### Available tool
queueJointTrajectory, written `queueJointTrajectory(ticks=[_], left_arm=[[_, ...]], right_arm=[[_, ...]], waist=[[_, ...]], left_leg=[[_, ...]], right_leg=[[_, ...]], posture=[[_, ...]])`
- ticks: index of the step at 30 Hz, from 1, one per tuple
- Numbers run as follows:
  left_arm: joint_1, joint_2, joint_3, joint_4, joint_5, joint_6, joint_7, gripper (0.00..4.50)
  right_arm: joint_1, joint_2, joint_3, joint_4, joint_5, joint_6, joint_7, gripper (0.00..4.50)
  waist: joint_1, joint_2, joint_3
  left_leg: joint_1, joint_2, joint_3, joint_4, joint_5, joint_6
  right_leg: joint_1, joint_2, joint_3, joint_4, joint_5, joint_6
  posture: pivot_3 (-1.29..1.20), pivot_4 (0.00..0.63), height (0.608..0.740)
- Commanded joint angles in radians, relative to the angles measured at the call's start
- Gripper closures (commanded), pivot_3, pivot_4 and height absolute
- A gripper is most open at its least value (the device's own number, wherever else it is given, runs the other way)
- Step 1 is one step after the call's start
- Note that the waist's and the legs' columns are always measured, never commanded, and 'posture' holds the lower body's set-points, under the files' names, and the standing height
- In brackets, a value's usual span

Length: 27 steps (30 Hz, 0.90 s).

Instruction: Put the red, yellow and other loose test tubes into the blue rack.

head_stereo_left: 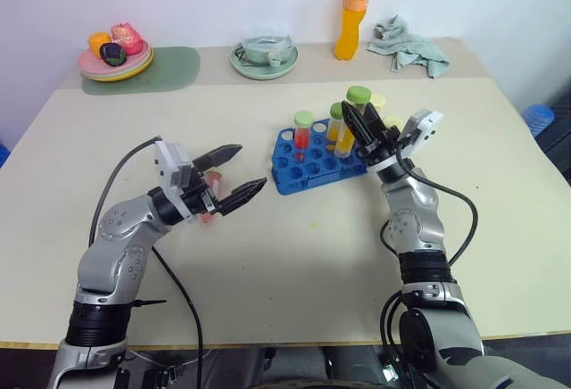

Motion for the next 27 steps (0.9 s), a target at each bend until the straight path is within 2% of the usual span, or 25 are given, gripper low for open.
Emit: queueJointTrajectory(ticks=[1,27], left_arm=[[-0.01,0.009,0.022,-0.032,-0.016,0.004,0.01,0.0],[0.012,0.008,0.024,-0.039,-0.003,-0.017,0.026,0.0]], right_arm=[[-0.026,0.007,-0.003,0.01,-0.003,-0.05,0.012,3.68],[-0.087,-0.009,-0.063,0.304,-0.011,-0.234,0.094,3.68]], waist=[[0.001,0.0,0.0],[-0.002,0.0,0.0]], left_leg=[[0.0,0.0,0.0,0.0,0.0,0.0],[0.001,0.0,0.0,0.0,-0.001,-0.001]], right_leg=[[0.0,0.0,0.0,0.0,0.0,0.0],[0.001,0.001,0.0,0.0,0.0,0.0]], posture=[[0.0,0.15,0.739],[0.0,0.15,0.739]])
